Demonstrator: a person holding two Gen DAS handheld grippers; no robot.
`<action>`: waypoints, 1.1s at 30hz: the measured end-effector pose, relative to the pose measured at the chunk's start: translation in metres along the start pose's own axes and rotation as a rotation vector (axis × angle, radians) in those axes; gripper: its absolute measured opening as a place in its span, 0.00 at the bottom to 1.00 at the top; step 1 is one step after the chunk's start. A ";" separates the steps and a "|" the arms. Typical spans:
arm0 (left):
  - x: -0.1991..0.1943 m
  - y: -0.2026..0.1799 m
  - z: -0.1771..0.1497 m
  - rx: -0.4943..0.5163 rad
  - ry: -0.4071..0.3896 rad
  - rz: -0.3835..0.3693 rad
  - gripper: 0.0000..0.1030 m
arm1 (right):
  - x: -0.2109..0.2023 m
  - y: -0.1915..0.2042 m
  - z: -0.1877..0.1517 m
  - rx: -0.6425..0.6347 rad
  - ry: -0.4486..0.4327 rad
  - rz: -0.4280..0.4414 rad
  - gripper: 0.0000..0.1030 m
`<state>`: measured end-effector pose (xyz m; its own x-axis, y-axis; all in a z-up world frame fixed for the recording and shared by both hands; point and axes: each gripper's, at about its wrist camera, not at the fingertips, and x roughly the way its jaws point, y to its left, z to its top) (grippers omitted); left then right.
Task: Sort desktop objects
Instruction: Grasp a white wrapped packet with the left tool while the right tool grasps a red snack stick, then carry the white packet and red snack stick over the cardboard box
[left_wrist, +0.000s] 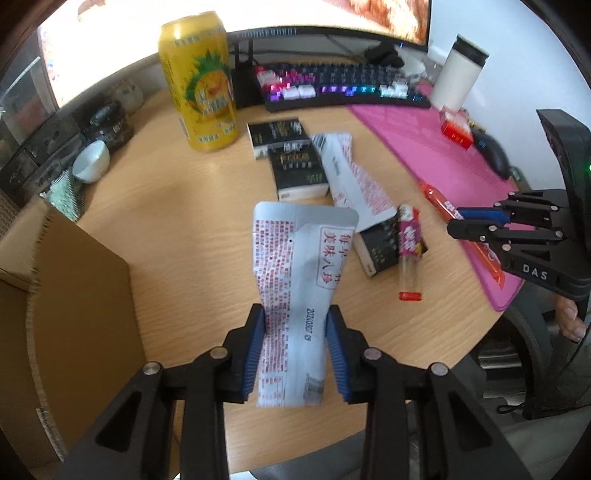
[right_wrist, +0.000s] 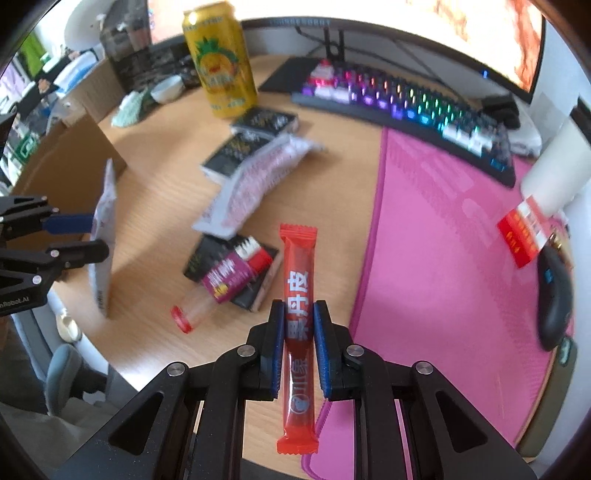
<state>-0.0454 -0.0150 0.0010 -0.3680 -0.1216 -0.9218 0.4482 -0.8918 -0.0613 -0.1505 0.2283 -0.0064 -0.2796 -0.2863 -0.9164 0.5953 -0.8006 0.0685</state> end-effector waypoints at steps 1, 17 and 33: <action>-0.008 0.002 0.001 0.001 -0.016 -0.008 0.35 | -0.008 0.004 0.004 -0.014 -0.013 -0.009 0.17; -0.164 0.103 -0.030 -0.174 -0.298 0.054 0.34 | -0.109 0.152 0.109 -0.353 -0.195 0.168 0.17; -0.141 0.192 -0.088 -0.390 -0.205 0.143 0.15 | -0.012 0.313 0.142 -0.470 -0.039 0.322 0.18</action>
<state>0.1640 -0.1310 0.0858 -0.4157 -0.3501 -0.8394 0.7648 -0.6340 -0.1144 -0.0681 -0.0937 0.0826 -0.0510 -0.5031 -0.8627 0.9236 -0.3525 0.1510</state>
